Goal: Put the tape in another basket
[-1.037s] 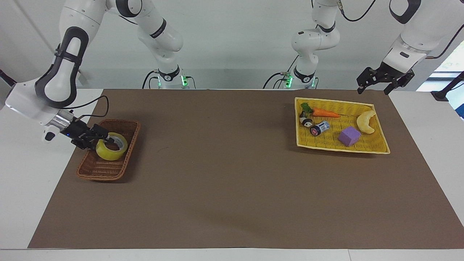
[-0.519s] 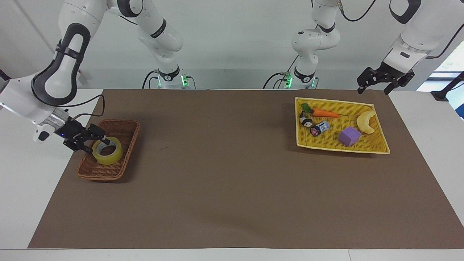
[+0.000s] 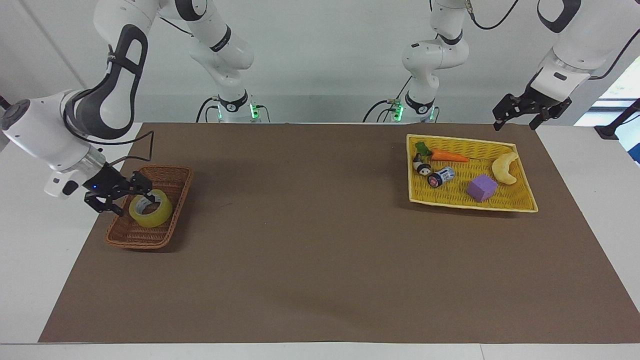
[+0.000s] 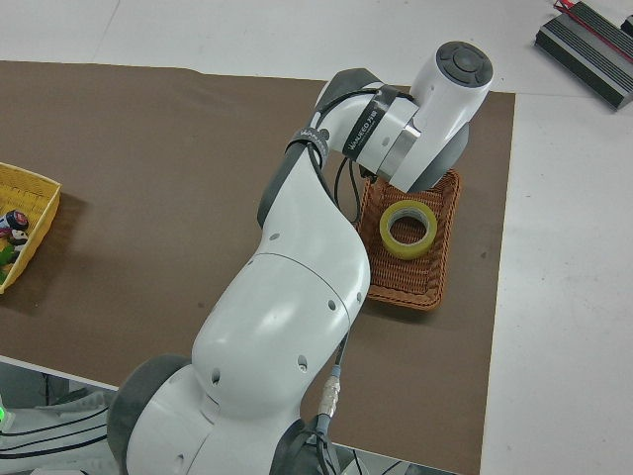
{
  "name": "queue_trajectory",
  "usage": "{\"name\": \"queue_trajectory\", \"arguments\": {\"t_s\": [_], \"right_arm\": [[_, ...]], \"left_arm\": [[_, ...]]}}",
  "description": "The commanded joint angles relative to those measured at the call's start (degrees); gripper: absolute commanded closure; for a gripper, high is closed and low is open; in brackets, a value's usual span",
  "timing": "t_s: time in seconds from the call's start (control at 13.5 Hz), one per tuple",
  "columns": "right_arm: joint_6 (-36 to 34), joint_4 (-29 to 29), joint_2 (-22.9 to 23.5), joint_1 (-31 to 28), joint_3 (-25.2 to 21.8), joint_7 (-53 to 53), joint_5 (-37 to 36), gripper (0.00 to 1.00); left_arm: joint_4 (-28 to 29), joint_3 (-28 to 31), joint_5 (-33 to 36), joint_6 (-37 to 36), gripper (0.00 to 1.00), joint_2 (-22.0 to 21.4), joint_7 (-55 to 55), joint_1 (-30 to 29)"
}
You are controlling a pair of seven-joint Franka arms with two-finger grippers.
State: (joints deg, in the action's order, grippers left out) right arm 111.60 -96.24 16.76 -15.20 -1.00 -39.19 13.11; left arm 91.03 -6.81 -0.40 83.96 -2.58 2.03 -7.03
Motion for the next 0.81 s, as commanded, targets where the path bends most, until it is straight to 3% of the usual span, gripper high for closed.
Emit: {"name": "queue_trajectory", "arguments": {"t_s": [0.0, 0.74], "right_arm": [[-0.33, -1.14, -2.51, 2.27, 0.30, 6.12, -2.82, 0.00], [-1.38, -7.47, -9.46, 16.68, 0.30, 37.40, -11.43, 0.00]], "left_arm": [[0.02, -0.66, 0.75, 0.68, 0.00, -0.33, -0.45, -0.89], [-2.53, -0.66, 1.10, -0.28, 0.00, 0.82, -0.36, -1.06]]}}
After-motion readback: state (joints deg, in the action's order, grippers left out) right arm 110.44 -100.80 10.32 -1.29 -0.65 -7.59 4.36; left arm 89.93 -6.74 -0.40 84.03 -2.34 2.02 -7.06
